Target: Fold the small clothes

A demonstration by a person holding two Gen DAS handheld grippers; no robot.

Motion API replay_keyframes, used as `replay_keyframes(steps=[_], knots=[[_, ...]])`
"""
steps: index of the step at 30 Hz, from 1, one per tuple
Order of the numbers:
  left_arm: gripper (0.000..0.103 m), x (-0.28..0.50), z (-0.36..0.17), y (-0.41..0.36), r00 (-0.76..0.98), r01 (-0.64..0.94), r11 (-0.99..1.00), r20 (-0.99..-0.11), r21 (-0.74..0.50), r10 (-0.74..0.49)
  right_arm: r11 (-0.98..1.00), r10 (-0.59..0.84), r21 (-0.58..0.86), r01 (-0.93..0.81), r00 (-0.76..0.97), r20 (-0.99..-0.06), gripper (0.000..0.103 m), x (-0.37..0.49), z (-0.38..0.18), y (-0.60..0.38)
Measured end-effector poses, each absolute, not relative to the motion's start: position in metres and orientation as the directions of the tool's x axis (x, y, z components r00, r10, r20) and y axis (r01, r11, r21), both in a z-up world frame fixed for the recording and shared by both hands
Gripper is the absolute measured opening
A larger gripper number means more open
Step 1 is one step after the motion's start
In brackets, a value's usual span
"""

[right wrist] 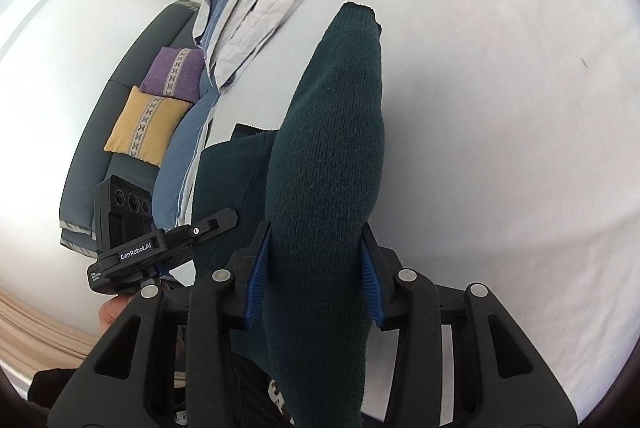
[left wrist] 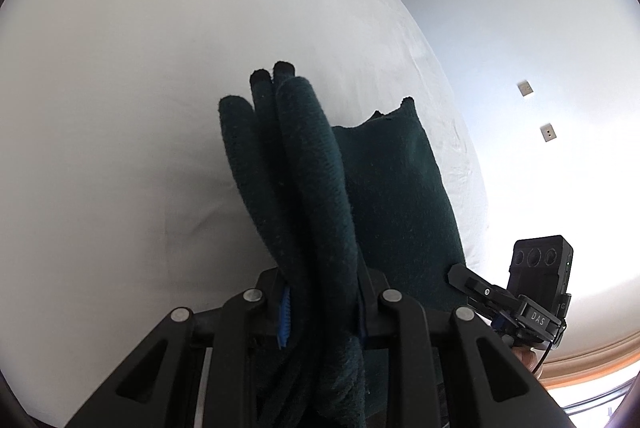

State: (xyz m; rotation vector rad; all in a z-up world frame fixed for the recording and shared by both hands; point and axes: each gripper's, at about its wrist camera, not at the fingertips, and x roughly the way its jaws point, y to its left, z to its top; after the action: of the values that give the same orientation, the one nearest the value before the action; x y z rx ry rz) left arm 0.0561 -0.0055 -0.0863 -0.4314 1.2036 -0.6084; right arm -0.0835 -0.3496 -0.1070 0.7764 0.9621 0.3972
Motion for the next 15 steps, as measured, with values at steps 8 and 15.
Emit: replay_keyframes(steps=[8,15], knots=[[0.037,0.054,-0.137,0.014,0.236,0.161,0.822,-0.787,-0.547,-0.57,0.571,0.648,0.812,0.121,0.541,-0.536,0.039,-0.1,-0.18,-0.379],[0.041,0.046,-0.145,0.024,0.266,0.154,0.8,-0.756,-0.58,-0.599,0.585,0.648,0.805,0.093,0.543,-0.534,0.04,-0.097,-0.187,-0.378]])
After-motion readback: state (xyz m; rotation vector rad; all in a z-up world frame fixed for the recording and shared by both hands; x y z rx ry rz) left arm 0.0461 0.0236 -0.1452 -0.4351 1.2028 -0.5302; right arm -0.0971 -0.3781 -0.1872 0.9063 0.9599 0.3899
